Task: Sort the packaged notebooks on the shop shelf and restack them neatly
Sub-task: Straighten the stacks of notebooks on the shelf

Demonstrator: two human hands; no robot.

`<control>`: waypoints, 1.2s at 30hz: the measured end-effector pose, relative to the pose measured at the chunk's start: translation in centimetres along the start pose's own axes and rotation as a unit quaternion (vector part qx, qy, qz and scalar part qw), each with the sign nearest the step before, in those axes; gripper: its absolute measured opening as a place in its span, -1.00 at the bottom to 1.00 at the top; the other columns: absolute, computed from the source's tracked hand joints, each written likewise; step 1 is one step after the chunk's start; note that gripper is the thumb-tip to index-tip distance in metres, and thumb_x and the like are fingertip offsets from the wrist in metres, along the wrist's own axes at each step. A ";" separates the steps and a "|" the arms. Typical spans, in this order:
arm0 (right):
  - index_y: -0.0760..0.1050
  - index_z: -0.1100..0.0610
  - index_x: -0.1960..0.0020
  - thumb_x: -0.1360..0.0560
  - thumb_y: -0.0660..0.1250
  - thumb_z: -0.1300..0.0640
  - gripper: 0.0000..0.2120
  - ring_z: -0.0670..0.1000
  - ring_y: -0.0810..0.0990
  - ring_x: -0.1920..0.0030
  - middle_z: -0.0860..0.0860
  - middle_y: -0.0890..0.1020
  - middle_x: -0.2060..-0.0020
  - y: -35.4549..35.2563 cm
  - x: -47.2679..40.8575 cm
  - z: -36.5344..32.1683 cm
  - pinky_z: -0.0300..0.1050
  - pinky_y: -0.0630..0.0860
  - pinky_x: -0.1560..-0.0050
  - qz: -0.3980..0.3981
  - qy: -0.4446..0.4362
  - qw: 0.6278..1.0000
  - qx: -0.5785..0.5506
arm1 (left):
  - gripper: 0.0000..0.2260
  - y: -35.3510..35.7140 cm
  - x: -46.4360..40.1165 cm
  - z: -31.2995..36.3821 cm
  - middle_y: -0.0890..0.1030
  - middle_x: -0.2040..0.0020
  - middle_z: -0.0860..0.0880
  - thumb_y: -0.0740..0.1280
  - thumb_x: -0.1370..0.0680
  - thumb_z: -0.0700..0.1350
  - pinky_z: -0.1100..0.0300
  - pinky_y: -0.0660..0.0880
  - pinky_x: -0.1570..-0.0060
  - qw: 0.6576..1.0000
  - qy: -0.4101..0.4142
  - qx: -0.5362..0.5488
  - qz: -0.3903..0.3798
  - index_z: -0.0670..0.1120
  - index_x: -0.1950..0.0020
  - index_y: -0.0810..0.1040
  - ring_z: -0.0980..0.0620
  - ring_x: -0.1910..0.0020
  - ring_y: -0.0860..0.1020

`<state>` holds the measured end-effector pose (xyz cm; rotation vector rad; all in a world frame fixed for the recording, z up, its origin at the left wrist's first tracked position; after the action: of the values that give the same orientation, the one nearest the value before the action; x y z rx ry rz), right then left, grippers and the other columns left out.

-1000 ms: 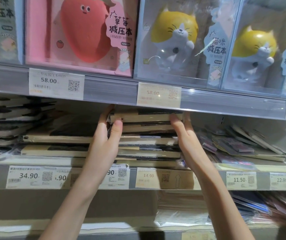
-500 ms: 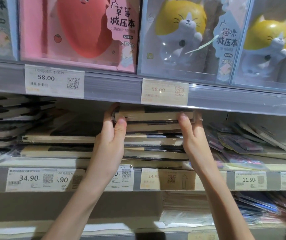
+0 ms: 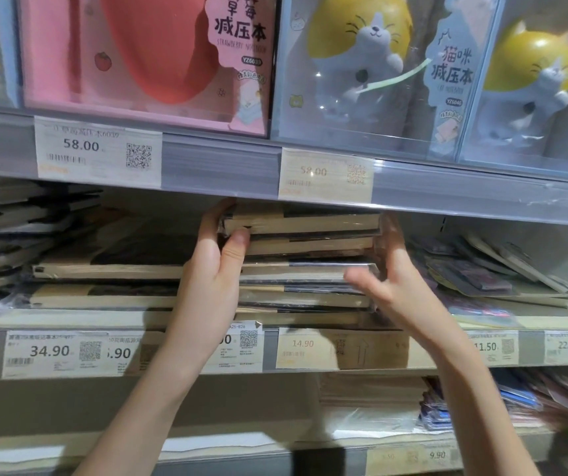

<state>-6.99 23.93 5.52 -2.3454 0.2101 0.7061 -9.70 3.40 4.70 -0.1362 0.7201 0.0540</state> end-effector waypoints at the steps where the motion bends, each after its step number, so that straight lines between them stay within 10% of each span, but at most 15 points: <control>1: -0.18 -0.45 -0.35 -0.13 0.35 -0.41 -0.03 -0.38 0.26 -0.24 -0.46 0.17 -0.21 -0.1 0.4 0.2 -0.43 0.27 -0.22 -0.032 -0.003 0.999 -0.010 | -0.76 0.0 0.0 0.0 0.47 -0.01 0.31 0.08 -0.61 0.02 0.48 0.33 0.06 1.000 0.001 0.001 -0.002 0.30 -0.24 0.23 0.51 0.08 0.42; 5: -0.13 -0.70 -0.11 -0.03 0.51 -0.23 -0.02 -0.56 0.19 -0.18 -0.64 0.16 -0.06 -0.7 0.7 1.2 -0.14 0.26 -0.37 -0.068 0.003 0.997 -0.026 | -0.75 -0.1 -0.2 -0.1 0.45 -0.04 0.34 0.09 -0.61 0.00 0.54 0.30 0.06 1.000 0.010 0.000 0.005 0.28 -0.24 0.24 0.51 0.01 0.40; 11: -0.09 -0.51 -0.33 -0.18 0.49 -0.23 -0.04 -0.28 0.21 -0.40 -0.30 0.22 -0.40 -0.7 0.1 1.4 -0.27 0.20 -0.39 -0.083 -0.034 0.995 -0.052 | -0.74 -0.1 -0.4 -0.2 0.49 0.07 0.23 0.11 -0.61 -0.03 0.65 0.30 0.19 1.000 0.021 -0.023 0.006 0.25 -0.26 0.25 0.47 0.16 0.43; 16: 0.05 -0.41 -0.33 -0.19 0.47 -0.15 -0.14 -0.29 0.27 -0.36 -0.35 0.26 -0.31 -0.7 0.1 1.8 -0.37 0.28 -0.30 -0.081 -0.023 0.995 -0.052 | -0.72 -0.1 -0.5 -0.3 0.46 0.16 0.07 0.12 -0.60 -0.02 0.53 0.34 0.24 0.999 0.014 -0.032 0.013 0.24 -0.29 0.25 0.36 0.28 0.41; 22: 0.19 -0.51 -0.22 -0.26 0.46 -0.21 -0.34 -0.45 0.42 -0.13 -0.57 0.42 -0.07 -1.0 2.8 -0.4 -0.59 0.36 -0.02 0.044 -0.065 0.997 0.000 | -0.62 -2.0 0.6 0.5 0.46 -0.01 0.32 0.20 -0.54 0.07 0.49 0.41 0.04 0.997 0.012 -0.071 -0.003 0.16 -0.36 0.28 0.40 -0.01 0.45; 27: 0.33 -0.28 -0.23 -0.36 0.29 -0.19 -0.56 -0.15 0.54 -0.08 -0.18 0.53 -0.07 -1.2 6.0 -3.7 -0.38 0.45 -0.09 0.193 -0.142 0.970 0.046 | -0.77 -8.0 2.0 1.4 0.52 -0.05 0.30 0.26 -0.55 -0.14 0.60 0.28 -0.05 0.977 0.088 -0.185 0.051 0.16 -0.13 0.46 0.44 -0.07 0.44; 36: 0.40 -0.18 -0.20 -0.38 0.32 -0.15 -0.60 -0.12 0.60 0.00 -0.17 0.58 0.01 8.9 3.4 -9.8 -0.35 0.52 0.04 0.023 -0.159 0.986 -0.047 | -0.68 -13.7 0.2 -2.8 0.57 -0.13 -0.03 0.24 -0.55 -0.03 0.12 0.35 -0.12 0.911 -0.013 -0.410 -0.041 0.20 -0.30 0.44 -0.04 -0.16 0.45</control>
<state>-2.76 10.99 4.85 -2.2812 0.0903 1.1216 -10.07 -10.51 3.95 -0.9717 0.6259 0.2788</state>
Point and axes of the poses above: each hand's wrist, its own x-axis away from the middle knuckle, its own y-axis out of the palm, z = x × y, the point moved 6 cm from there along -x, towards the middle knuckle
